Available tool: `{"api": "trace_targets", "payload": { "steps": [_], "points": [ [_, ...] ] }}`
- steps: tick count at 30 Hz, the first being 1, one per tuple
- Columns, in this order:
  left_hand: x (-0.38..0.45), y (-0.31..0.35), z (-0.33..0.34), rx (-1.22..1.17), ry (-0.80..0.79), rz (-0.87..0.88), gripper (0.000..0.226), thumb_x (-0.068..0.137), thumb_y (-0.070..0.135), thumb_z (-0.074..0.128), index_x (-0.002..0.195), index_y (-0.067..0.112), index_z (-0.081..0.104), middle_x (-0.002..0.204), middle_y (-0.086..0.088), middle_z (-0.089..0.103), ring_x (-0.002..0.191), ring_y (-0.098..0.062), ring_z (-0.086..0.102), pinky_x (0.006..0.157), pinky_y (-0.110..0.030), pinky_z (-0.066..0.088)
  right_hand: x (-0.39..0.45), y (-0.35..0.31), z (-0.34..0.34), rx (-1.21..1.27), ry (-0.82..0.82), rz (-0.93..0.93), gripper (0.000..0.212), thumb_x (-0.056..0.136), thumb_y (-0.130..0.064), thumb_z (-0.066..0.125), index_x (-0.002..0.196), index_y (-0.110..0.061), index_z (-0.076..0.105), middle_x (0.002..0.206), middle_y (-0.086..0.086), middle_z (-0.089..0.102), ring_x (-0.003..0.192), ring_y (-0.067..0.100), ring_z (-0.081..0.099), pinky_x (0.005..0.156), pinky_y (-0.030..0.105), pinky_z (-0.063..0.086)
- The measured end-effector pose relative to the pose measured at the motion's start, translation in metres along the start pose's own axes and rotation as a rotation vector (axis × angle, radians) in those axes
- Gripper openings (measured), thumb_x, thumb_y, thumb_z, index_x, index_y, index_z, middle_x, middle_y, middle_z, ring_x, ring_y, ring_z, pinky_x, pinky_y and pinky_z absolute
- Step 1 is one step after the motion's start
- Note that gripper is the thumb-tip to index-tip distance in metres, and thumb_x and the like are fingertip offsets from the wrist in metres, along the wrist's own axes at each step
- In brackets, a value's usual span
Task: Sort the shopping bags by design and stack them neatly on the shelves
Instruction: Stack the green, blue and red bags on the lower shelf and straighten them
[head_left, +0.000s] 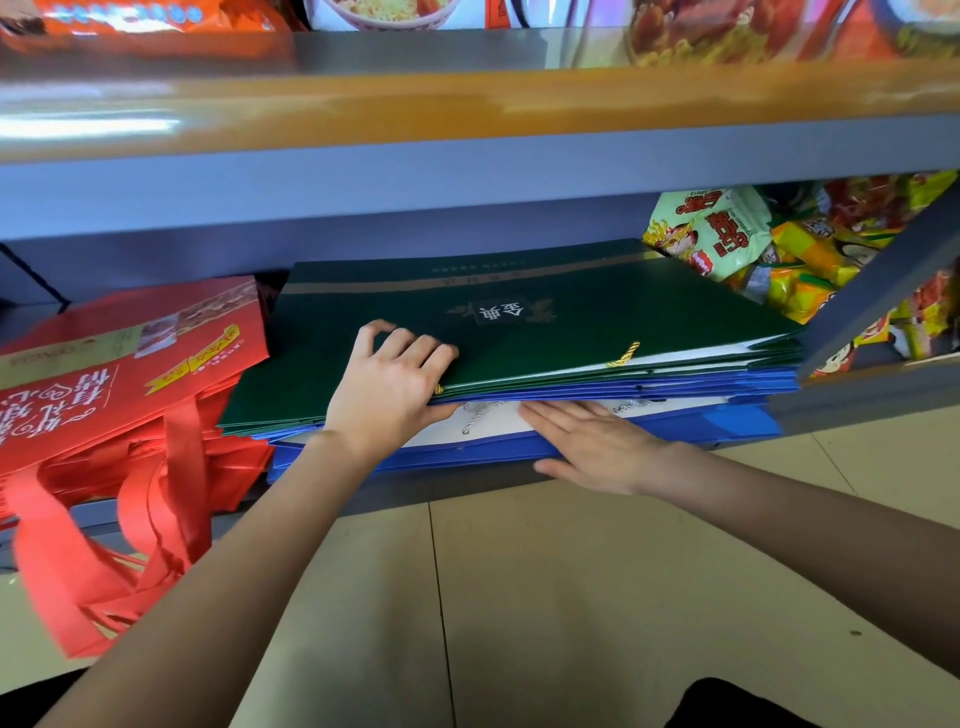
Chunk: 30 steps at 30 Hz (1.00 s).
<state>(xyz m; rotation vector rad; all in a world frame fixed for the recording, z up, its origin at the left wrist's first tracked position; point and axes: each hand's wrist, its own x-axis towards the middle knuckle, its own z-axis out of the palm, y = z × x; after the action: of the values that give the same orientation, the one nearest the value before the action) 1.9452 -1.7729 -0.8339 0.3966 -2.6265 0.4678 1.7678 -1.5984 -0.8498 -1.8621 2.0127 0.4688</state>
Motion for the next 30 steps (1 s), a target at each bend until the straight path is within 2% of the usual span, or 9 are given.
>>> {"api": "trace_targets", "payload": {
  "steps": [2, 4, 7, 10, 13, 17, 20, 25, 30],
  "points": [
    [-0.001, 0.001, 0.0, -0.015, -0.037, -0.004, 0.048, 0.068, 0.048, 0.075, 0.097, 0.01, 0.068, 0.084, -0.004, 0.067, 0.074, -0.028, 0.061, 0.087, -0.041, 0.033, -0.007, 0.004, 0.0, 0.035, -0.009, 0.036, 0.067, 0.1, -0.05, 0.022, 0.151, -0.018, -0.006, 0.159, -0.003, 0.0, 0.145, 0.016, 0.007, 0.118, 0.035, 0.007],
    [-0.002, 0.003, 0.001, -0.035, -0.064, -0.011, 0.051, 0.065, 0.048, 0.078, 0.098, 0.01, 0.068, 0.085, -0.005, 0.067, 0.075, -0.028, 0.061, 0.086, -0.04, 0.033, -0.016, 0.001, 0.0, 0.033, 0.127, 0.002, 0.065, 0.099, -0.051, 0.014, 0.15, -0.011, 0.018, 0.156, 0.002, 0.021, 0.14, 0.018, 0.025, 0.115, 0.032, 0.022],
    [-0.009, 0.006, 0.005, -0.068, -0.102, -0.023, 0.055, 0.062, 0.05, 0.08, 0.1, 0.011, 0.067, 0.089, -0.005, 0.066, 0.078, -0.029, 0.061, 0.086, -0.041, 0.033, -0.032, -0.004, 0.005, -0.04, 0.499, -0.264, 0.051, 0.101, -0.033, 0.023, 0.111, -0.008, 0.066, 0.112, 0.005, 0.065, 0.101, 0.02, 0.061, 0.078, 0.032, 0.055],
    [-0.019, 0.014, 0.013, -0.086, -0.156, -0.027, 0.062, 0.06, 0.055, 0.078, 0.103, 0.011, 0.064, 0.095, -0.005, 0.065, 0.082, -0.029, 0.06, 0.086, -0.04, 0.034, -0.043, 0.002, 0.001, -0.093, 0.721, -0.353, 0.027, 0.091, -0.016, 0.044, 0.103, -0.008, 0.067, 0.102, 0.003, 0.065, 0.087, 0.022, 0.061, 0.073, 0.034, 0.054],
    [-0.026, 0.02, 0.019, -0.111, -0.188, -0.044, 0.073, 0.056, 0.055, 0.079, 0.11, 0.014, 0.053, 0.102, -0.005, 0.063, 0.088, -0.028, 0.056, 0.083, -0.039, 0.038, -0.046, 0.029, -0.014, -0.022, 0.817, -0.163, 0.031, 0.086, -0.015, 0.056, 0.116, -0.007, 0.06, 0.117, 0.01, 0.058, 0.096, 0.023, 0.052, 0.087, 0.037, 0.048],
    [-0.023, 0.018, 0.019, -0.184, -0.24, -0.036, 0.083, 0.053, 0.056, 0.081, 0.117, 0.017, 0.046, 0.112, -0.004, 0.061, 0.099, -0.023, 0.043, 0.082, -0.04, 0.049, -0.054, 0.08, -0.023, 0.146, 0.382, 0.181, 0.084, 0.081, -0.041, 0.07, 0.147, -0.018, 0.024, 0.151, 0.007, 0.019, 0.132, 0.026, 0.029, 0.111, 0.042, 0.031],
    [-0.018, 0.017, 0.014, -0.168, -0.324, -0.051, 0.088, 0.051, 0.058, 0.082, 0.122, 0.019, 0.048, 0.118, -0.004, 0.059, 0.105, -0.023, 0.041, 0.086, -0.044, 0.047, -0.054, 0.106, -0.023, 0.031, 0.095, 0.231, 0.111, 0.073, -0.05, 0.074, 0.15, -0.029, -0.002, 0.157, -0.001, -0.007, 0.144, 0.024, 0.006, 0.117, 0.038, 0.013],
    [0.015, 0.044, -0.007, -0.112, -0.621, -0.02, 0.099, 0.072, 0.071, 0.058, 0.149, 0.028, 0.011, 0.154, 0.0, 0.012, 0.139, -0.026, 0.014, 0.113, -0.046, 0.012, -0.047, 0.107, -0.008, -0.118, 0.03, 0.238, 0.127, 0.07, -0.051, 0.076, 0.146, -0.028, -0.023, 0.155, 0.002, -0.021, 0.145, 0.023, -0.01, 0.116, 0.04, -0.004],
    [0.024, 0.077, 0.003, -0.107, -0.596, -0.004, 0.098, 0.08, 0.063, 0.057, 0.15, 0.028, -0.002, 0.156, -0.001, 0.006, 0.14, -0.025, 0.013, 0.114, -0.043, 0.013, -0.041, 0.094, 0.003, -0.223, 0.09, 0.225, 0.125, 0.071, -0.055, 0.072, 0.146, -0.023, -0.023, 0.157, 0.002, -0.013, 0.146, 0.021, -0.005, 0.116, 0.04, -0.006]
  ]
}}
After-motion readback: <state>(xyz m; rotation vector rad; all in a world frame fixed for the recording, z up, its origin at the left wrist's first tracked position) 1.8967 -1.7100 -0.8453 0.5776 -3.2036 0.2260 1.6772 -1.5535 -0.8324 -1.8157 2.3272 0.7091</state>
